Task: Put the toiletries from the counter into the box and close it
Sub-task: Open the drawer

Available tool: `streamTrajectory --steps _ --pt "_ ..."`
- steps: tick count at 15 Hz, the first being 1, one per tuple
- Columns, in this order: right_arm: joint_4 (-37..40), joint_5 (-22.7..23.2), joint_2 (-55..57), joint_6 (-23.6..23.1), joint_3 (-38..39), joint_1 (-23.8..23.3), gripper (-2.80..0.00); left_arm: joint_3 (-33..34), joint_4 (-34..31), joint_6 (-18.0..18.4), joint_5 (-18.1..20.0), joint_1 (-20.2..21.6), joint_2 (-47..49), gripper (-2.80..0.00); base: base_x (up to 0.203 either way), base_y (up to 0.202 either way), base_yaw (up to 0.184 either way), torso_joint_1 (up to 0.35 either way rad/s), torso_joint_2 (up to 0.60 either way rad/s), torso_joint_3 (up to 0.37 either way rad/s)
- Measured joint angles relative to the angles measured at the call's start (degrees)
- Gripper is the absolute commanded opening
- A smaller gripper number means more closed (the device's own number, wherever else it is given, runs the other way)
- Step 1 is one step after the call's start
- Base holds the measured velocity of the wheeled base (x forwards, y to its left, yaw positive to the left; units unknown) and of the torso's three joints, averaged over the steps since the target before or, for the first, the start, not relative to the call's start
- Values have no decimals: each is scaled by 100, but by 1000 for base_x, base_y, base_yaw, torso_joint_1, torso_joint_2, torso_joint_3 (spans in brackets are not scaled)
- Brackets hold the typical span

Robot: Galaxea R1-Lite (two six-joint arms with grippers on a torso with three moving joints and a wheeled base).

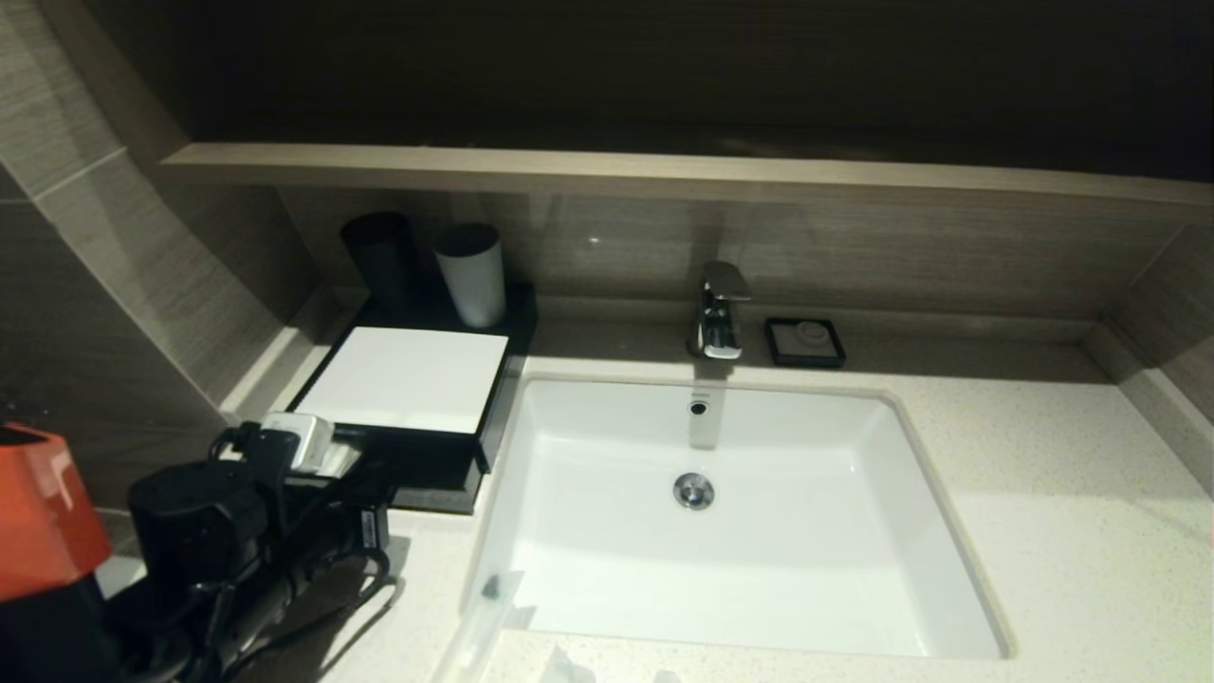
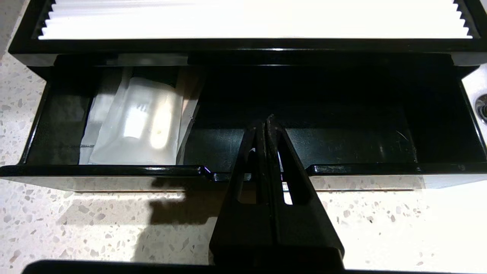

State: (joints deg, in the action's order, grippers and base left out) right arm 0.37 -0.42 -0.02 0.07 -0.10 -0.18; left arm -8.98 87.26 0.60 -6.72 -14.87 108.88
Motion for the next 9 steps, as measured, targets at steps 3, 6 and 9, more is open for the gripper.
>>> streamTrajectory --steps 3,6,9 --pt "1 -3 -1 3 0 0 -280 108 -5 4 9 0 -37 -280 0 0 0 0 0 0" --pt "1 -4 -2 2 0 0 -280 211 -5 10 11 0 -84 -280 0 0 0 0 0 0" --pt "0 -2 -2 2 0 0 -280 302 -13 14 13 2 -140 -280 0 0 0 0 0 0"
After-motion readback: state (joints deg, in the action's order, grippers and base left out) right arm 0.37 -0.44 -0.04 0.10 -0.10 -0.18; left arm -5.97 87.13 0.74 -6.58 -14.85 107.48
